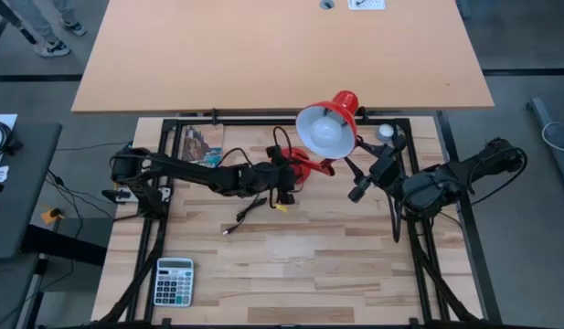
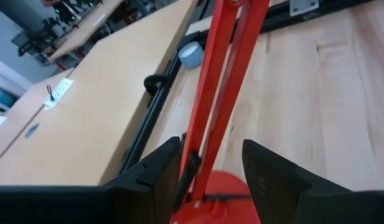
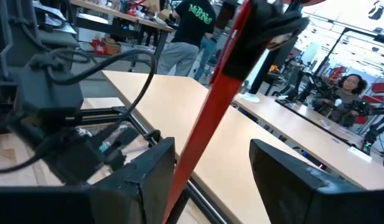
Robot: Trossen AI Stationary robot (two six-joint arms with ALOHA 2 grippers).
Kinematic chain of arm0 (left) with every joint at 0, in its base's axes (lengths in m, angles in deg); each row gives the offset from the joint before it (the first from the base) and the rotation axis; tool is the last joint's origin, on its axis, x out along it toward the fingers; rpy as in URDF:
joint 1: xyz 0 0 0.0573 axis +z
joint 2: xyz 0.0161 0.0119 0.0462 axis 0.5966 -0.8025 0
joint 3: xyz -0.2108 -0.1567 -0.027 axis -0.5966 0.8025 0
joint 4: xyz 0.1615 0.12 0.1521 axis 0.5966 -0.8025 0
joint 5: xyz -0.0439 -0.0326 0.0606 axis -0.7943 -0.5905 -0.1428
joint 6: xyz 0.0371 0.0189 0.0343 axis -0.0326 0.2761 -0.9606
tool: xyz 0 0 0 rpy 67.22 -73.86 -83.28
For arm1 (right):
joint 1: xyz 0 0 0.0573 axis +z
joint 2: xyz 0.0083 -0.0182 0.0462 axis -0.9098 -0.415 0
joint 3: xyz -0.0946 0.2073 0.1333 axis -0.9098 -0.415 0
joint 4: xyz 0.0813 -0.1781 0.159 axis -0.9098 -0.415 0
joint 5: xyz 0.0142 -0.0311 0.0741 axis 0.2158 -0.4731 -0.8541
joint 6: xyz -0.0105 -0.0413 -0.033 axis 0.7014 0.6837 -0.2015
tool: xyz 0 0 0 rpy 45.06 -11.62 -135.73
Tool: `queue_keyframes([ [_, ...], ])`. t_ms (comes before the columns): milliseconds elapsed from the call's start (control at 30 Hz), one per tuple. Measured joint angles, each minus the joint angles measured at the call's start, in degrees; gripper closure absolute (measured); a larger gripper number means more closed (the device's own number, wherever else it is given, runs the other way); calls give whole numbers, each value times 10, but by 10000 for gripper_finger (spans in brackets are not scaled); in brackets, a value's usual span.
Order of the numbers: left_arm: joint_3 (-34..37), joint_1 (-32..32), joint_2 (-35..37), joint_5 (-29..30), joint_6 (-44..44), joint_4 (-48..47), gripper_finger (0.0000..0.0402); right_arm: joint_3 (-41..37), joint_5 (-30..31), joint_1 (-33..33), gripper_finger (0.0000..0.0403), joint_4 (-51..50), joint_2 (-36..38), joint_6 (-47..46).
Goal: Screw lightbulb
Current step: Remove the lightbulb from the lamp
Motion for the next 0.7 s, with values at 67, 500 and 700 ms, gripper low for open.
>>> queue_keyframes([
  [67, 0, 0, 15, 0, 3, -29, 237, 0, 4, 6, 181, 0, 0, 0],
  [500, 9, 31, 94, -10, 114, -348, 237, 0, 72, 112, 179, -63, 0, -107],
  [700, 41, 80, 92, -109, 120, -362, 233, 0, 69, 187, 179, -226, 0, -328],
])
